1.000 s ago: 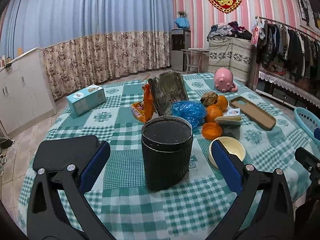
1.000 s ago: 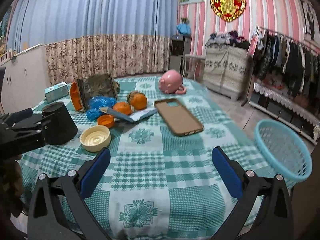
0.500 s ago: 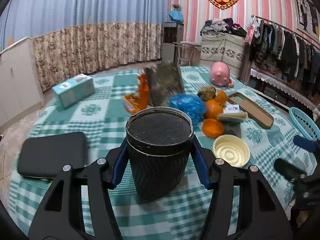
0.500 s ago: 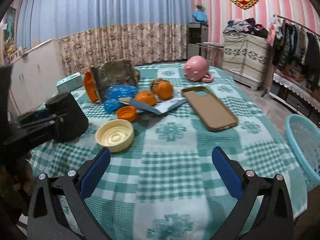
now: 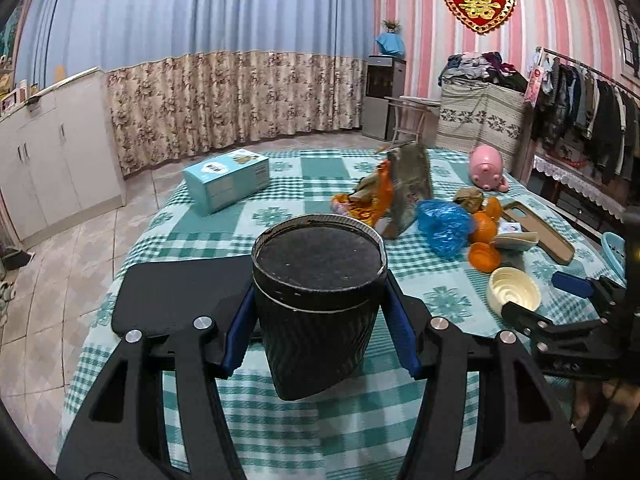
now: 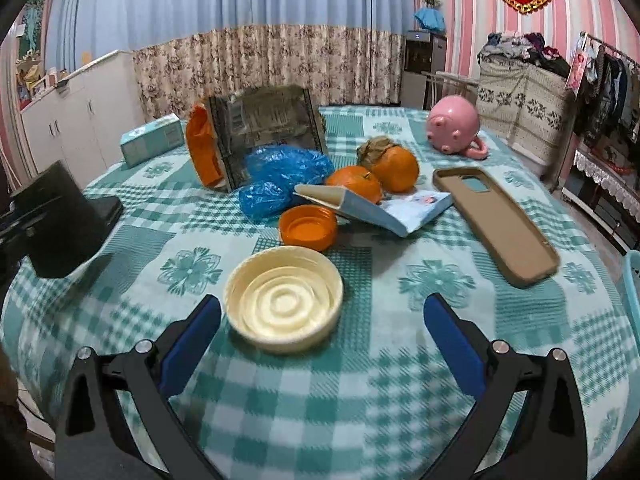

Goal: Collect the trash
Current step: 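Grasp the black cup with the left tool while the right tool grasps the cream lid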

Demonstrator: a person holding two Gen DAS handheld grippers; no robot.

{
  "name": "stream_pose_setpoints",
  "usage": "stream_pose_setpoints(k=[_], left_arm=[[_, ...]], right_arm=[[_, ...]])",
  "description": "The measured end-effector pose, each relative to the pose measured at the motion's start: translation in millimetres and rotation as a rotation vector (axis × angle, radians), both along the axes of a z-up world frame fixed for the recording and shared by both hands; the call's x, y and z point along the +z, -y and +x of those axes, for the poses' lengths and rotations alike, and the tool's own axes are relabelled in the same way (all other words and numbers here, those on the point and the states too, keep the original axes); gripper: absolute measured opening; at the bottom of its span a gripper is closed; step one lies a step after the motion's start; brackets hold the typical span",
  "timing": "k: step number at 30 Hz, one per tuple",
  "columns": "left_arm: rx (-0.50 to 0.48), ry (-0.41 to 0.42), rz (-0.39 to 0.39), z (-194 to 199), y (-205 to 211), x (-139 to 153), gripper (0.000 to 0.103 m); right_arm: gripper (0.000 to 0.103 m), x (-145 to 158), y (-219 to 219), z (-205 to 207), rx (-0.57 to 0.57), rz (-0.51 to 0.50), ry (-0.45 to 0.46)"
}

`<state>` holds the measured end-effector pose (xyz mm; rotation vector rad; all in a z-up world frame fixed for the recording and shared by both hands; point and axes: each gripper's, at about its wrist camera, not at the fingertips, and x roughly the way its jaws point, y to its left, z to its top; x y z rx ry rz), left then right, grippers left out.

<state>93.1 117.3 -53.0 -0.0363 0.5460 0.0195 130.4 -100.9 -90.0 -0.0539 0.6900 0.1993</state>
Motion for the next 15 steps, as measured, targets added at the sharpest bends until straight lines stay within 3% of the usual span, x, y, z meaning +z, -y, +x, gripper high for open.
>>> stream_pose_setpoints(k=[4,8,15], left_arm=[[0.014,-0.003,-0.004,-0.4,-5.9,-0.2,0.057],[0.009,-0.011,-0.005,2.9,-0.5,0.0,0.057],[-0.019,0.003,0.017,-5.1,19.0,10.6,0.057]], right_arm=[[0.092,-2.1,-4.9,4.1,0.012,-0.022,-0.008],[0.061,-3.7,-8.3,1.2,0.063,-0.024,0.001],[0.061,14.1,12.0,-23.1,0.035,-0.003,0.037]])
